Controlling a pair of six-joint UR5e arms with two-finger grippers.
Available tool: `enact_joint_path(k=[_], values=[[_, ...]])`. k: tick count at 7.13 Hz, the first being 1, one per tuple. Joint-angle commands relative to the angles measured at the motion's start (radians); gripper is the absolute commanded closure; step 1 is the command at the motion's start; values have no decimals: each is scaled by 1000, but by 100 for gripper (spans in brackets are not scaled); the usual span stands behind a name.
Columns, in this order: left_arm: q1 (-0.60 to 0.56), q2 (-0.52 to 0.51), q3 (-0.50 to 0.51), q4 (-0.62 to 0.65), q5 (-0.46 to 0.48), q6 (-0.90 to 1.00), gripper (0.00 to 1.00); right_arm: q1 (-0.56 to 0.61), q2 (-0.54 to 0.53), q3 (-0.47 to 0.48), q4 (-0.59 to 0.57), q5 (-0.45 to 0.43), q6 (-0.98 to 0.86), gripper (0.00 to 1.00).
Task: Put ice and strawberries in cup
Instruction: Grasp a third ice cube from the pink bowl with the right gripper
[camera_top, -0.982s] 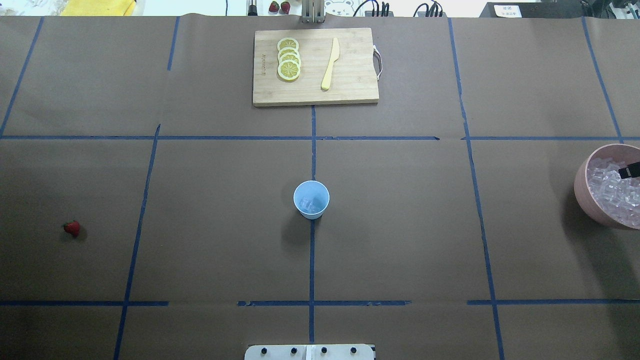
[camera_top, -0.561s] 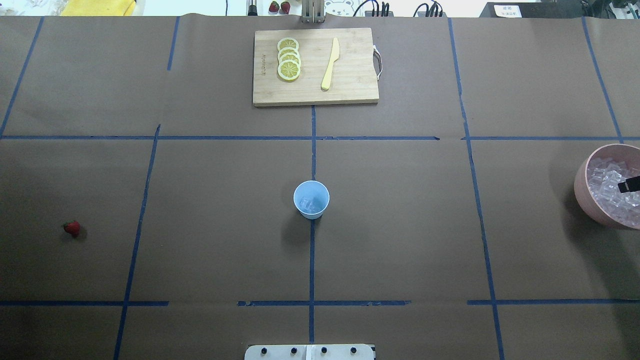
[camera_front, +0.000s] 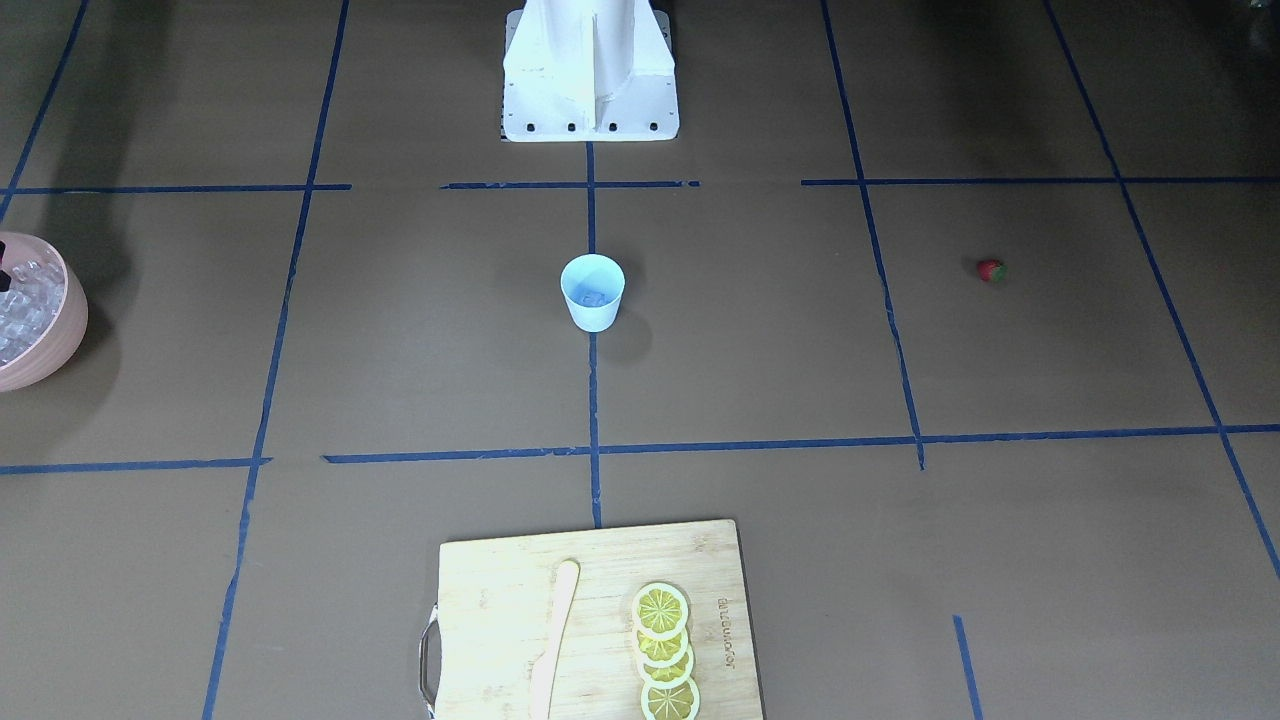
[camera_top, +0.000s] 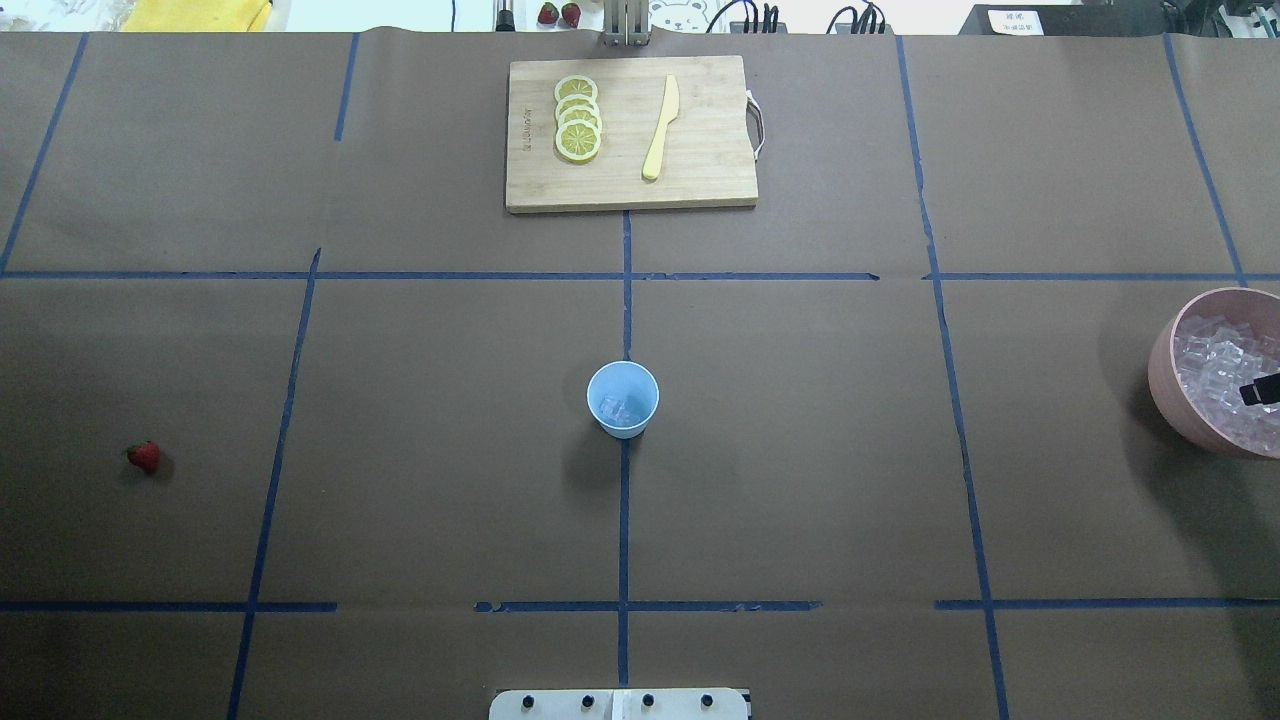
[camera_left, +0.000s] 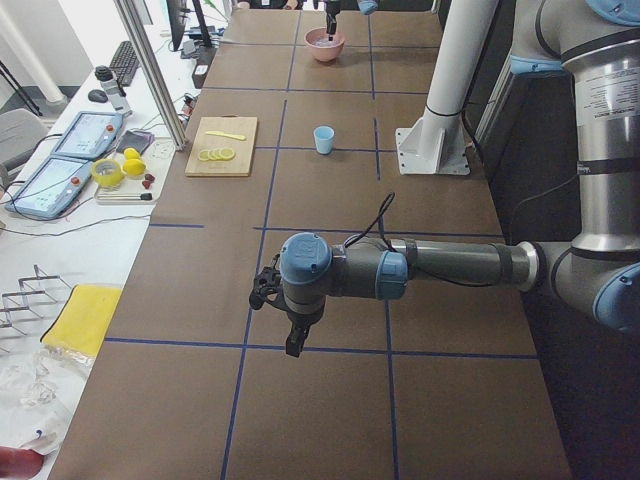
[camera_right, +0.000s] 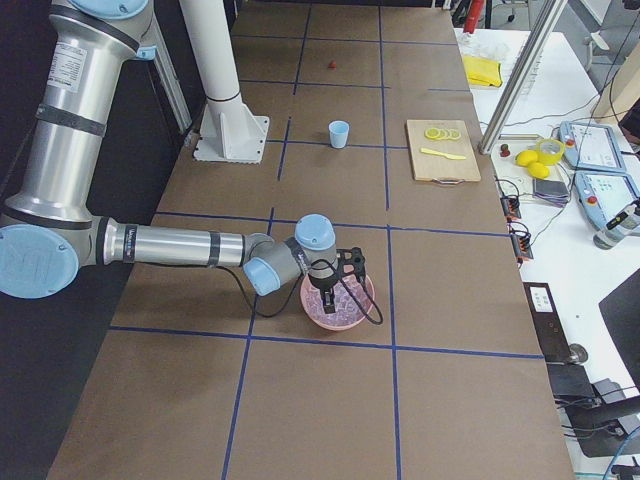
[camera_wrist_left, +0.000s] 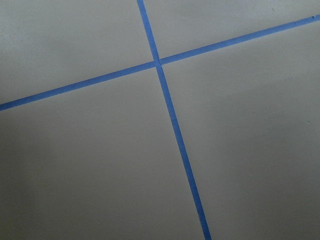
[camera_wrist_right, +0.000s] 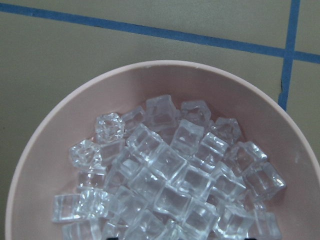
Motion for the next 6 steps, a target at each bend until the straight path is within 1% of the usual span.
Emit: enact_joint_path(k=[1,2,5,6], values=[[0,0,-3,1,0,0,0,-7,-2,2,1,0,-21,87],[0,0,-6,1,0,0,0,-9,-3,2,0,0,-47,97],[0,2,-9,2,0,0,0,-6,-2,17,0,9,-49,97],[-2,2,-9,2,1,0,0,-4,-2,59,-17,24,-49,98]])
